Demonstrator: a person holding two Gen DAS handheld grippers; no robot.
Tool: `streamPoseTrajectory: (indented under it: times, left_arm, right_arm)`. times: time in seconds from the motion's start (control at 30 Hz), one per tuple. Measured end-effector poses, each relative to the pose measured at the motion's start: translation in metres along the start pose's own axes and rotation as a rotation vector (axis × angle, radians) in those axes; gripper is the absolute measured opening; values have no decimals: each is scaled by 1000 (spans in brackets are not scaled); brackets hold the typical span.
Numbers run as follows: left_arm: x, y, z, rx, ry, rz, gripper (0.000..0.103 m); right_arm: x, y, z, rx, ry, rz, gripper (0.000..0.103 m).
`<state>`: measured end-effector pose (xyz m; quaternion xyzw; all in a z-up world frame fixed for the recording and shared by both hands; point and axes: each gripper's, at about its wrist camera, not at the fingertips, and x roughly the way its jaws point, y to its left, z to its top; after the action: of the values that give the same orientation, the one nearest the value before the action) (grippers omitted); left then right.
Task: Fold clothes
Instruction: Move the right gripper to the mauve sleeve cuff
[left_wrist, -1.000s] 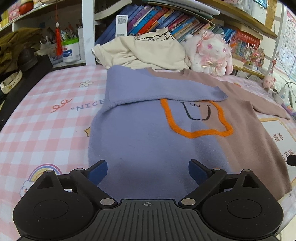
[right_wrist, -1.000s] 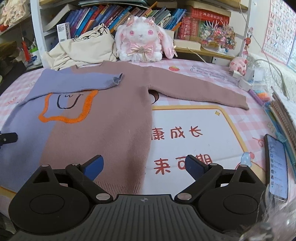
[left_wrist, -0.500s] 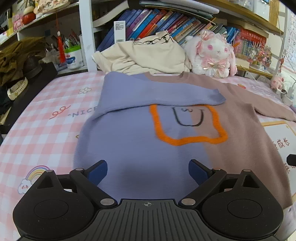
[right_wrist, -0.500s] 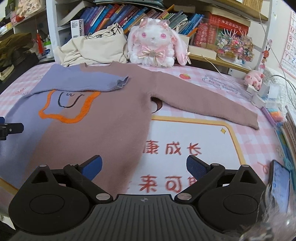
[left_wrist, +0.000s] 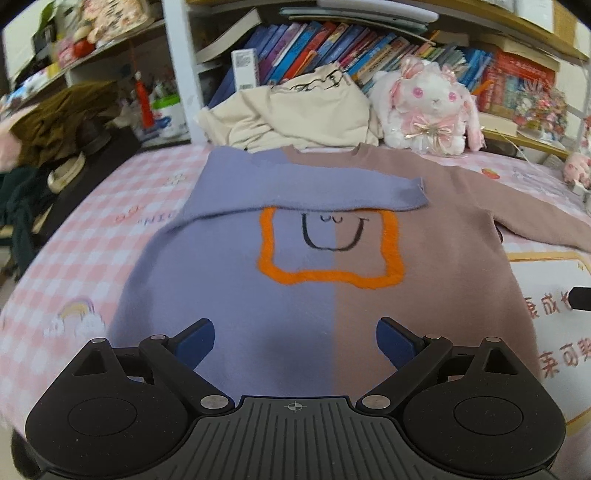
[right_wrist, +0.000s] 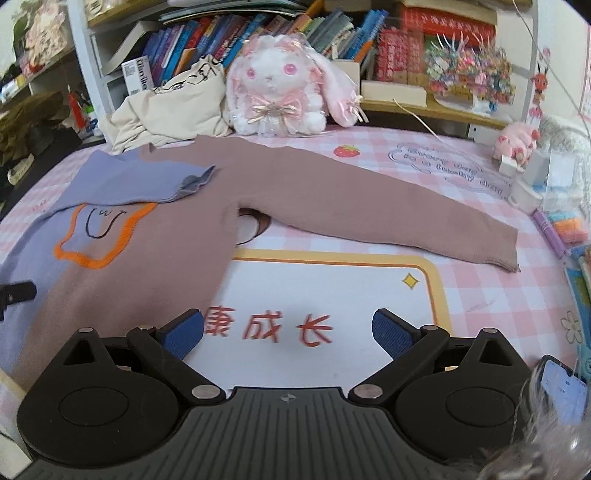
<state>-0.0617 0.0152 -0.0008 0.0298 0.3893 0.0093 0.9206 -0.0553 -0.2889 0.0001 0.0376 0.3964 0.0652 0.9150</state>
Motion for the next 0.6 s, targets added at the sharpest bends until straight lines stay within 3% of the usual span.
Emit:
streamPoseTrajectory:
  times: [0.2, 0.4, 0.6]
  left_arm:
    - [-9, -19, -11, -90, 24, 43, 96]
    - [-15, -34, -17, -111, 22, 101, 96]
    - [-19, -46, -19, -96, 27, 124, 96]
  right_arm:
    - [12, -36, 7, 92, 30, 37, 99]
    - [18, -72, 16, 206, 46, -1, 98]
    - [20, -109, 29, 279, 19, -43, 88]
